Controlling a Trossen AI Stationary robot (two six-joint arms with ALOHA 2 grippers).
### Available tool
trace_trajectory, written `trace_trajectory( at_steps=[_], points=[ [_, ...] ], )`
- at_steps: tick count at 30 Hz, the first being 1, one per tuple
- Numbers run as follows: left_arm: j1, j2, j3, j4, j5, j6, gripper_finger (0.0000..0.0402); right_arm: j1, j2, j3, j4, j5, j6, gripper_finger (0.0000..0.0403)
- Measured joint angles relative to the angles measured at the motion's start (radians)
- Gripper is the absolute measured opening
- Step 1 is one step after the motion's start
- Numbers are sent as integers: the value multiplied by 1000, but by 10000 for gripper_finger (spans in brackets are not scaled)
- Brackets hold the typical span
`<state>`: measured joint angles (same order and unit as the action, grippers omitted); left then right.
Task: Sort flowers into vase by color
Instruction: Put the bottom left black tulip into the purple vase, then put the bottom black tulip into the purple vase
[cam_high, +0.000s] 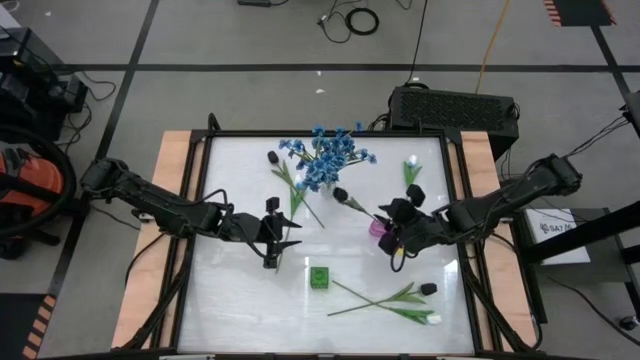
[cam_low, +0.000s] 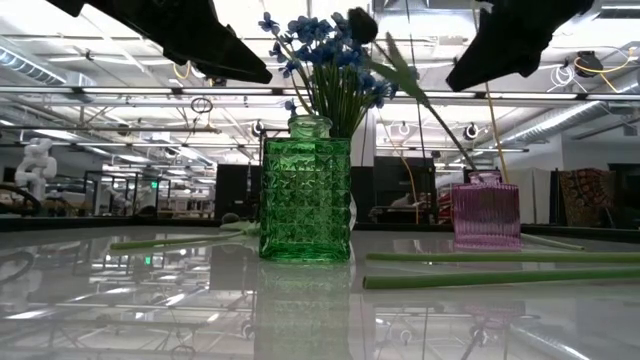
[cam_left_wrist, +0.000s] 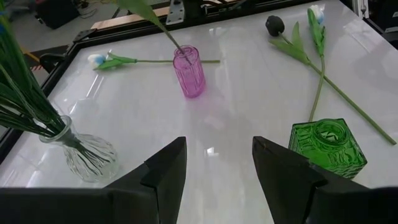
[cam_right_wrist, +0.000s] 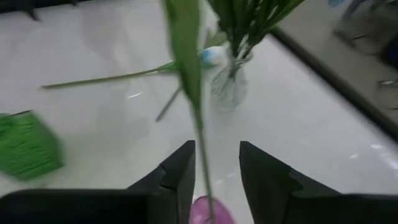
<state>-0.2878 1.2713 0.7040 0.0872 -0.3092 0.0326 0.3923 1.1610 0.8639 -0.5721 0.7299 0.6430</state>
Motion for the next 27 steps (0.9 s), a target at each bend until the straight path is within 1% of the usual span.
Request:
trace_trajectory(
  at_steps=[4, 7, 13, 19, 22, 24, 27],
  points=[
    [0, 0, 0, 0, 0, 0, 191, 0, -69, 0, -3, -108, 5, 135],
    [0, 0, 0, -6, 0, 0, 191, 7, -116, 1, -4, -158, 29, 141],
    [0, -3, 1, -48, 0, 0, 191, 55, -170, 1, -6, -160, 45, 138],
    [0, -3, 1, -84, 1, -12, 191, 99, -187, 1, -3, -160, 46, 136],
    [0, -3, 1, -82, 23, -39, 191, 130, -187, 1, 6, -165, 53, 136],
    [0, -3, 1, -84, 36, -52, 191, 154, -180, 1, 16, -195, 60, 136],
    [0, -3, 1, -95, 86, -68, 191, 211, -162, 1, 7, -210, 105, 136]
  ],
)
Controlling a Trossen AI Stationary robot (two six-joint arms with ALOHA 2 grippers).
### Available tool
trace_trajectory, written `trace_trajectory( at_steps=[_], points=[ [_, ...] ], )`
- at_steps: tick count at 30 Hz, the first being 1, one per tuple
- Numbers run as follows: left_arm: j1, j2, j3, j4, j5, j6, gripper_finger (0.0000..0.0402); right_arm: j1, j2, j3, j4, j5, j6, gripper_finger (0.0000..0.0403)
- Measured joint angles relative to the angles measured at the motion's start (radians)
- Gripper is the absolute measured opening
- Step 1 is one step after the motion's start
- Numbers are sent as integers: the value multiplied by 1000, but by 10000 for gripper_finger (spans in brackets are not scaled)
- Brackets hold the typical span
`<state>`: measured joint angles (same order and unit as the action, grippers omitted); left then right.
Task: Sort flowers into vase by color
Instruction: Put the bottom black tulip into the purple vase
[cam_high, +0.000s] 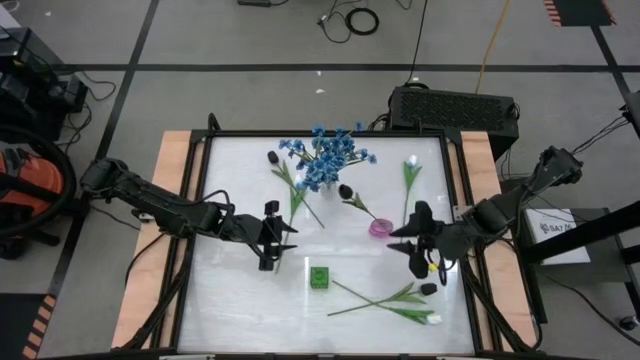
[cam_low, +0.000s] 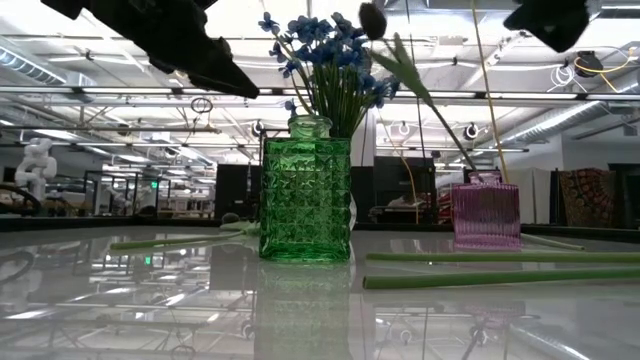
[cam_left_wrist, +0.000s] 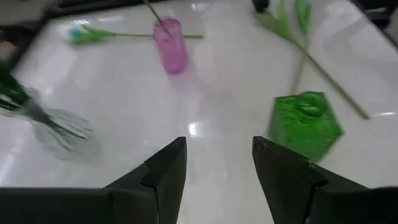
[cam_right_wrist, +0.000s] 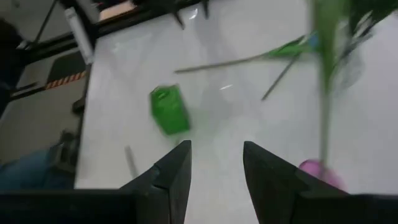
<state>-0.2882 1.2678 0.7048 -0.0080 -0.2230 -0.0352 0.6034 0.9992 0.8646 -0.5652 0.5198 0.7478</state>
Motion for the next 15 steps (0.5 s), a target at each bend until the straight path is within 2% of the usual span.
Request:
trace_trajectory(
  at_steps=[4, 11, 15],
  points=[
    [-3, 0, 0, -33, 49, -96, 191, 101, 49, 0, -20, -21, 88, 136],
    [-67, 32, 0, -49, 56, -222, 191, 237, 185, 0, -7, -59, 199, 136],
    [-116, 55, 0, -42, 55, -248, 191, 255, 277, 0, -16, -173, 229, 136]
  ],
)
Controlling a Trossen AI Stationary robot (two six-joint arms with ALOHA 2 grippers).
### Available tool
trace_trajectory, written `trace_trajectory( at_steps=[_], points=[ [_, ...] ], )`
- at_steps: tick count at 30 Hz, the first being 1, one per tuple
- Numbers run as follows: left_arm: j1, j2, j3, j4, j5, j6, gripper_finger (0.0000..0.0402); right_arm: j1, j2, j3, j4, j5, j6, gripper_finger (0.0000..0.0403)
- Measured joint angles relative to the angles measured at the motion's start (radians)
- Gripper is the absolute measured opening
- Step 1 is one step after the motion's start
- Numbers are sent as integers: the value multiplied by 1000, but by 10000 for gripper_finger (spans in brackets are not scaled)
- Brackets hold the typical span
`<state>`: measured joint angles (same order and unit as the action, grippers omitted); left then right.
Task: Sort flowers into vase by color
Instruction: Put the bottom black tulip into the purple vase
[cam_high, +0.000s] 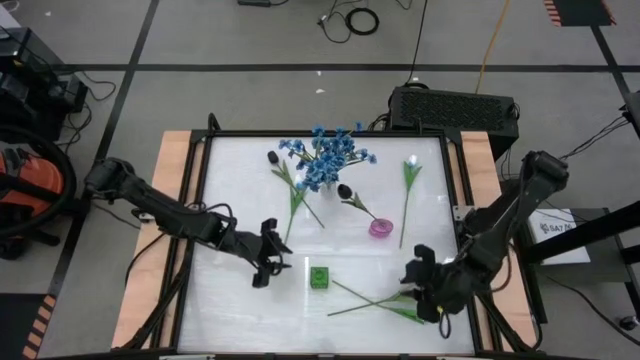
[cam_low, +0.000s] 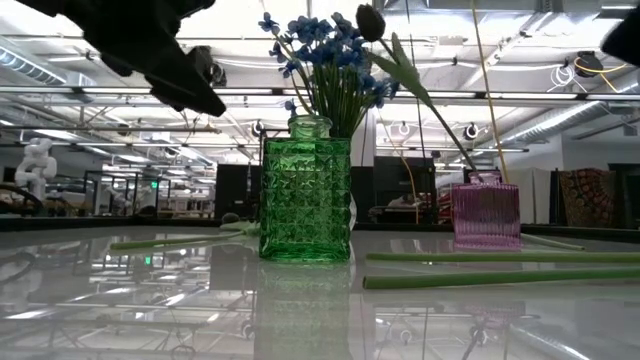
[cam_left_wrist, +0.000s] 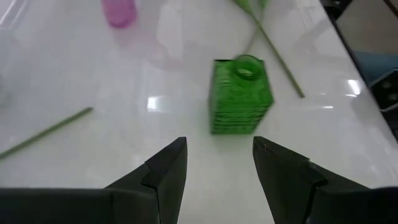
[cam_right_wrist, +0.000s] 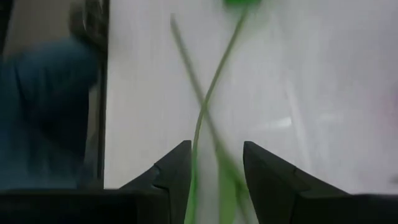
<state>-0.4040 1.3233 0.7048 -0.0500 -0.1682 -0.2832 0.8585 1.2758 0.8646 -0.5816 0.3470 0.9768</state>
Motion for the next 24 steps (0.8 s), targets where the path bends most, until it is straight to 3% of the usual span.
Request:
trace_trajectory(
  at_steps=[4, 14, 24],
  points=[
    [-41, 21, 0, 36, -16, 0, 191, 0, 83, 0, 1, -91, 8, 136],
    [-70, 85, -1, 163, -36, 0, 191, -6, 197, 0, 1, -92, 7, 136],
    [-70, 145, -1, 186, -38, -1, 191, -6, 213, 0, -47, -147, 13, 136]
  ],
)
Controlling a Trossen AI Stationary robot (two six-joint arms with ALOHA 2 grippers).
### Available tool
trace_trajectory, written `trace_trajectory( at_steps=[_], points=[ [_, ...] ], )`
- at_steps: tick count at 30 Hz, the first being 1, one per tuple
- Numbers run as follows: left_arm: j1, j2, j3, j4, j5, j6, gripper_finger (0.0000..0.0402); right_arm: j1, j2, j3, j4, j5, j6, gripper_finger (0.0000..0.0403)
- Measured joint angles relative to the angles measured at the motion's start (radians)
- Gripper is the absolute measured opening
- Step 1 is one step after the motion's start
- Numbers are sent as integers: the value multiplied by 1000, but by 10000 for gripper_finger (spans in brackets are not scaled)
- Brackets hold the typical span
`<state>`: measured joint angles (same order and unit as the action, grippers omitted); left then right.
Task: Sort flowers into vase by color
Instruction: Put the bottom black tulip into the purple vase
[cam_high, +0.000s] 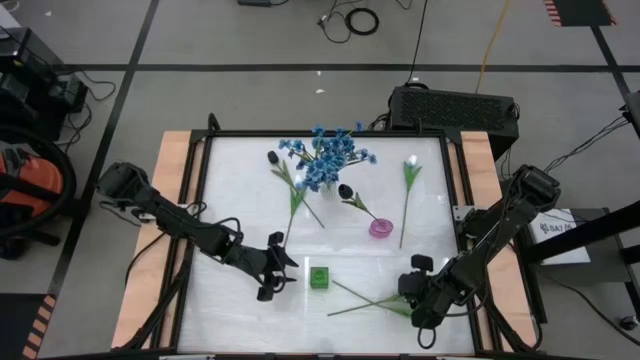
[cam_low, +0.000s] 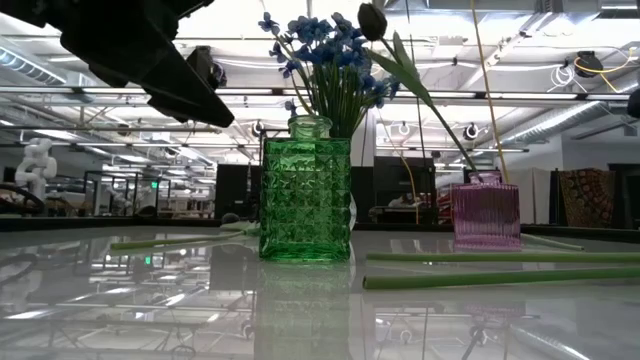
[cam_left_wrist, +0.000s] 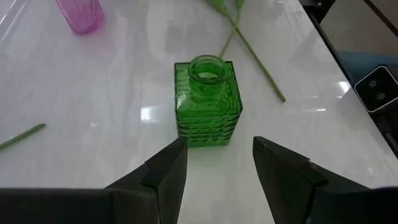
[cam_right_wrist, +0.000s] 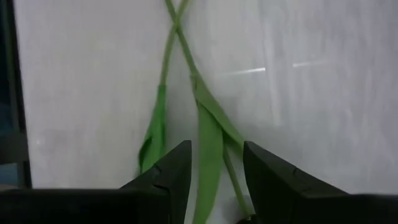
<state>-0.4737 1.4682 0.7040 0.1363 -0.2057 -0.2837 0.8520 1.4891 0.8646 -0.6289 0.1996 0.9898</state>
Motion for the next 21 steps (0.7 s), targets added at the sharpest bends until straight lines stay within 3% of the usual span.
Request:
trace_trajectory(
  at_steps=[12, 21],
  points=[
    [-14, 1, 0, 15, 2, -25, 191, 0, 1, 0, -24, 0, 61, 136],
    [-14, 1, 0, 16, 0, -25, 191, -4, 72, -2, -41, -52, 69, 136]
  ],
)
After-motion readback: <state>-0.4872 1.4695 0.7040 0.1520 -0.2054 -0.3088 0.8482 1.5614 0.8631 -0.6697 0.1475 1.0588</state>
